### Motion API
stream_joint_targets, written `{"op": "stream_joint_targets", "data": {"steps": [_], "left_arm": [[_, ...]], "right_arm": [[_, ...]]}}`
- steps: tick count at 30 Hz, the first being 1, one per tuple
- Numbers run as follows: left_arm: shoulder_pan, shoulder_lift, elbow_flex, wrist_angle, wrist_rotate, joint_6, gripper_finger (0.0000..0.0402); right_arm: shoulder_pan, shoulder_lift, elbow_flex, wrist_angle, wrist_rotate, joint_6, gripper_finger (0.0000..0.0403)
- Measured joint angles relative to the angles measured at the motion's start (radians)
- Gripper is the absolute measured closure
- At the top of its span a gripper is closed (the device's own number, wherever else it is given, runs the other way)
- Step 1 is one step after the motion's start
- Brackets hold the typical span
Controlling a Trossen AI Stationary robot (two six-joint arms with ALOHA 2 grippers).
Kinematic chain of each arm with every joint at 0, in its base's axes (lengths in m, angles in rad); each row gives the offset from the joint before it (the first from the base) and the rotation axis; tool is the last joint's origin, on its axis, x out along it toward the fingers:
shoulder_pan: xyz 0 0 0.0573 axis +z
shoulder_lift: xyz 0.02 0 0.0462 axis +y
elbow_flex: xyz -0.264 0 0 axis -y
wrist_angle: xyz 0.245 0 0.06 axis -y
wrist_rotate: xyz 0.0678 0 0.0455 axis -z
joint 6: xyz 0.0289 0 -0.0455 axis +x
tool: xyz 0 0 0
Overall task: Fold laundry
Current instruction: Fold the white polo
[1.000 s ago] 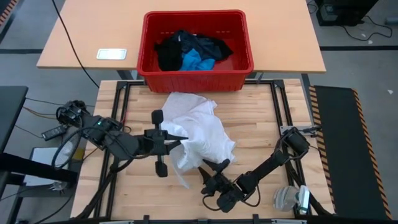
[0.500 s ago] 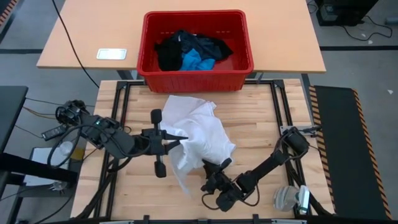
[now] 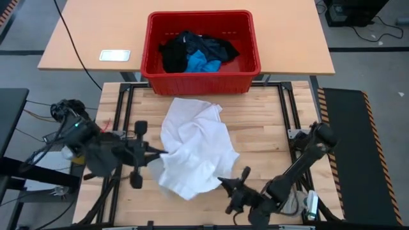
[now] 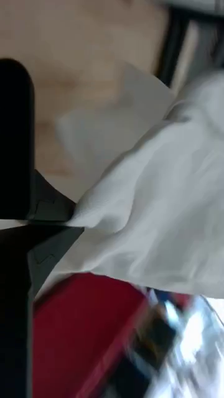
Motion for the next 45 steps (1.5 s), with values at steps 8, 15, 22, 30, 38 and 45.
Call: {"op": "stream_joint_targets", "data": {"steps": [8, 15, 22, 30, 38, 45], "left_arm": [[-0.112, 0.014, -0.001, -0.258, 0.059, -0.209, 0.0397], [-0.127, 0.019, -0.159, -0.179, 0.075, -0.126, 0.0397], [-0.085, 0.019, -0.332, 0.069, 0.126, 0.084, 0.0397], [-0.063, -0.078, -0.274, 0.29, 0.071, 0.439, 0.0397], [0.0, -0.147, -0.276, 0.153, 0.178, 0.231, 0.0397], [-0.077, -0.092, -0.278, 0.192, 0.377, 0.224, 0.0397]], "right_arm": [[-0.09, -0.229, -0.001, -0.495, -0.697, 0.411, 0.0394], [-0.103, -0.391, -0.001, -0.59, -0.912, 0.386, 0.0393], [-0.104, -0.595, -0.001, -0.668, -0.85, 0.39, 0.0393], [-0.111, -0.733, 0.059, -0.511, -0.835, 0.153, 0.0393], [-0.12, -0.67, 0.084, -0.677, -0.883, 0.313, 0.0393], [-0.088, -0.596, 0.101, -0.579, -1.137, 0.34, 0.0393]]}}
